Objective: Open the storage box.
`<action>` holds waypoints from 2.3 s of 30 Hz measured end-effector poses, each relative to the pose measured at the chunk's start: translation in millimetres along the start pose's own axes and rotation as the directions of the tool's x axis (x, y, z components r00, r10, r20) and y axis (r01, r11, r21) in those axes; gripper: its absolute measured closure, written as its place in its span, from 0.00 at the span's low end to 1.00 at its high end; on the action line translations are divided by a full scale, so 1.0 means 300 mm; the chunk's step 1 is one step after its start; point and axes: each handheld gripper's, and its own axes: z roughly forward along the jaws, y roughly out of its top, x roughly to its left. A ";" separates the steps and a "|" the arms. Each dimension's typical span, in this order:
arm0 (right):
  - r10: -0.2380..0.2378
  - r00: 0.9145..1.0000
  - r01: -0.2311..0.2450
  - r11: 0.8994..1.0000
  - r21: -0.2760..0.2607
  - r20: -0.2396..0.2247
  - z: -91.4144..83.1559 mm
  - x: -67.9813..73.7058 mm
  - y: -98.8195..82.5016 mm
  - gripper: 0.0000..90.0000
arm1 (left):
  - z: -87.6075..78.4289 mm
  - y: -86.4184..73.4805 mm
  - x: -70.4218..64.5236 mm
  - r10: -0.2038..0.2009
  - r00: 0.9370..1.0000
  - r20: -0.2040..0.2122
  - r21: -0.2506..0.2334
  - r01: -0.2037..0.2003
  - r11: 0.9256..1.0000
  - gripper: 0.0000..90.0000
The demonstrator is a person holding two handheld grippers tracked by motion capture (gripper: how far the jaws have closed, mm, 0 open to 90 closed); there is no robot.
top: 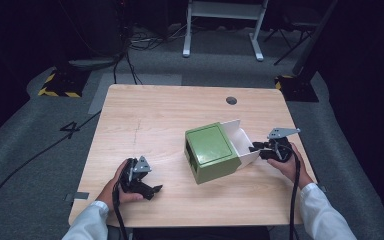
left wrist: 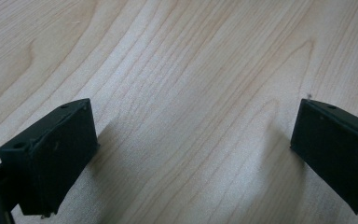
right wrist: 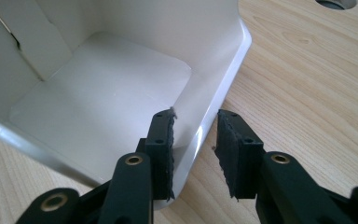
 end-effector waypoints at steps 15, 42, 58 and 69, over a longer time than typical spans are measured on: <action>0.014 1.000 -0.014 1.000 -0.005 0.011 -0.011 -0.020 -0.010 0.75 | 0.000 0.000 0.000 0.001 1.000 0.000 0.001 -0.001 1.000 0.01; 0.040 0.999 -0.039 0.999 -0.013 0.028 -0.028 -0.057 -0.025 0.75 | 0.000 0.000 0.000 0.001 1.000 0.000 0.001 -0.001 1.000 0.01; 0.045 0.999 -0.045 0.999 -0.015 0.031 -0.030 -0.065 -0.027 0.74 | 0.000 0.000 0.000 0.001 1.000 0.000 0.001 -0.001 1.000 0.01; 0.028 0.997 -0.026 0.999 -0.028 0.069 -0.058 -0.061 -0.014 0.65 | 0.000 0.000 0.000 0.001 1.000 0.000 0.001 -0.001 1.000 0.01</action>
